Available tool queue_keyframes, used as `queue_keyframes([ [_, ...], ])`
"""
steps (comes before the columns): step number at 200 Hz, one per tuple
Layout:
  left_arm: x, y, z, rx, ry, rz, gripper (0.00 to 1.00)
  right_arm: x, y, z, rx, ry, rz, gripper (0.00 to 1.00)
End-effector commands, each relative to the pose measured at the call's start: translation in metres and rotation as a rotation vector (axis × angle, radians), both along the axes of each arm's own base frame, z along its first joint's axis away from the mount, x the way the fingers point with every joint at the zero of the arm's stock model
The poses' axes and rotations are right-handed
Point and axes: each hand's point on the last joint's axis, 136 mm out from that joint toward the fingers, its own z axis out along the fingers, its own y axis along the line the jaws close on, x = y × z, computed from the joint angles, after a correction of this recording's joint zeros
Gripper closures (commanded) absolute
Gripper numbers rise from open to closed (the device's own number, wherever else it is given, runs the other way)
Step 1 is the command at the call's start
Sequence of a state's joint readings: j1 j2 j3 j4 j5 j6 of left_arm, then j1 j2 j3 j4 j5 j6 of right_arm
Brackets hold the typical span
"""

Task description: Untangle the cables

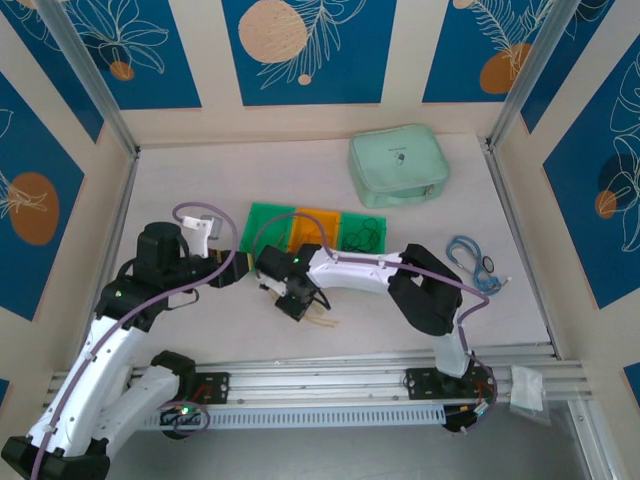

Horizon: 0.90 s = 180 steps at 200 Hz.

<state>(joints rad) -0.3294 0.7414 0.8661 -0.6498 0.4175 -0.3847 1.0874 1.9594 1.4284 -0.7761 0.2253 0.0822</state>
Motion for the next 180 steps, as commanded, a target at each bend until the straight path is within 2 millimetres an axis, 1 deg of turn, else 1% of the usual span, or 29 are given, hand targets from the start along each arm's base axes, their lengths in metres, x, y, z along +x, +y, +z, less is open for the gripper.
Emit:
queue_keyframes([
  [1,0.002,0.004,0.003,0.010,-0.019,0.011,0.45,-0.006,0.007,0.044,0.124,0.000,-0.006,0.96],
  [37,0.004,0.004,-0.001,0.011,-0.014,0.017,0.45,-0.010,0.006,0.083,0.270,0.024,-0.036,0.96],
  [80,0.006,0.003,-0.007,0.009,-0.001,0.020,0.45,-0.012,0.002,0.104,0.352,0.056,-0.059,0.96],
  [112,0.006,0.006,-0.012,0.023,0.006,0.027,0.45,-0.008,-0.007,0.130,0.417,0.015,-0.089,0.97],
  [142,0.008,0.006,-0.015,0.030,0.011,0.030,0.45,-0.005,-0.021,0.172,0.516,-0.051,-0.108,0.97],
  [174,0.010,0.006,-0.019,0.030,0.015,0.035,0.45,-0.002,-0.042,0.233,0.700,-0.128,-0.131,0.96],
  [180,0.010,0.006,-0.019,0.030,0.014,0.036,0.45,-0.003,-0.048,0.248,0.748,-0.145,-0.137,0.96],
])
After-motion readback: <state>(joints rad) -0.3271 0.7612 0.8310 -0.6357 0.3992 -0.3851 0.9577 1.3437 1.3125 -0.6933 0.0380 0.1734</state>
